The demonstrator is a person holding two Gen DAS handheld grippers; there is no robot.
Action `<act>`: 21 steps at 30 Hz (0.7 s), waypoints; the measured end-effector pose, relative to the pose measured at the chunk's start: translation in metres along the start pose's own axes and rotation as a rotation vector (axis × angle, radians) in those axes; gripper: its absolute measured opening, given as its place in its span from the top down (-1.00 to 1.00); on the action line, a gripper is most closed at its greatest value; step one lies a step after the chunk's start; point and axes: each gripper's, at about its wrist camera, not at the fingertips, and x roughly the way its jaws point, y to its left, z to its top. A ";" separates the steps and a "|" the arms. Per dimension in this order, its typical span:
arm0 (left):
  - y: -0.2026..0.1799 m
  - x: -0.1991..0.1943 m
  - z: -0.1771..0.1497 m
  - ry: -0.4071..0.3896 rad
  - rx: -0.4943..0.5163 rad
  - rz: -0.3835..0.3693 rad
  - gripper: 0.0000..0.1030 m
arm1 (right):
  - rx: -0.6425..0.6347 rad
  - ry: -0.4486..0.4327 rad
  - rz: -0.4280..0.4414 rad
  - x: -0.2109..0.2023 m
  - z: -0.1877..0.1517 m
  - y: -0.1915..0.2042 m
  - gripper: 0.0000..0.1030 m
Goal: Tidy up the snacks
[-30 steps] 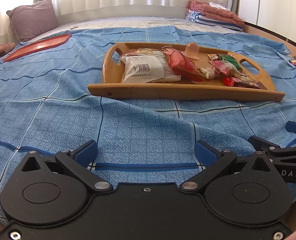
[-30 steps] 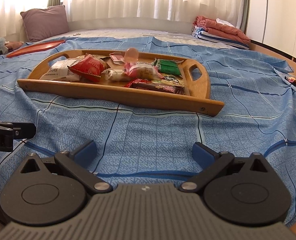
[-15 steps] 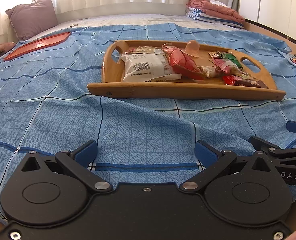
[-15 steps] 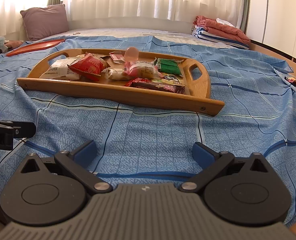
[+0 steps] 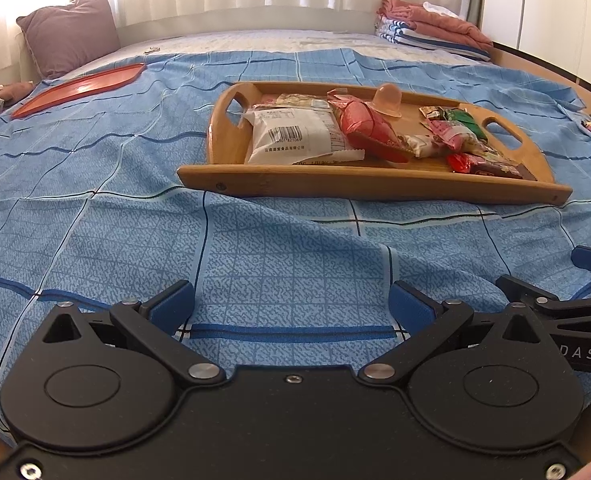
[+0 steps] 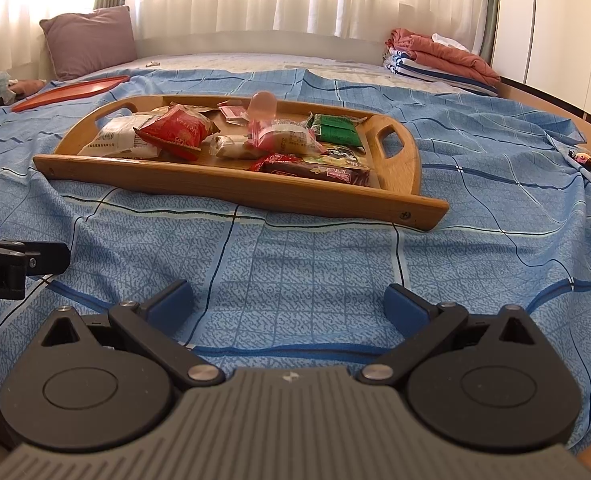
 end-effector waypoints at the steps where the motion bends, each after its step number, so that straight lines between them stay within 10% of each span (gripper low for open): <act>1: 0.000 0.000 0.000 -0.001 0.000 0.000 -1.00 | 0.000 0.000 0.000 0.000 0.000 0.000 -1.00; 21: -0.001 0.000 -0.002 -0.005 0.020 -0.010 -1.00 | -0.001 -0.001 -0.001 0.000 0.000 0.000 -1.00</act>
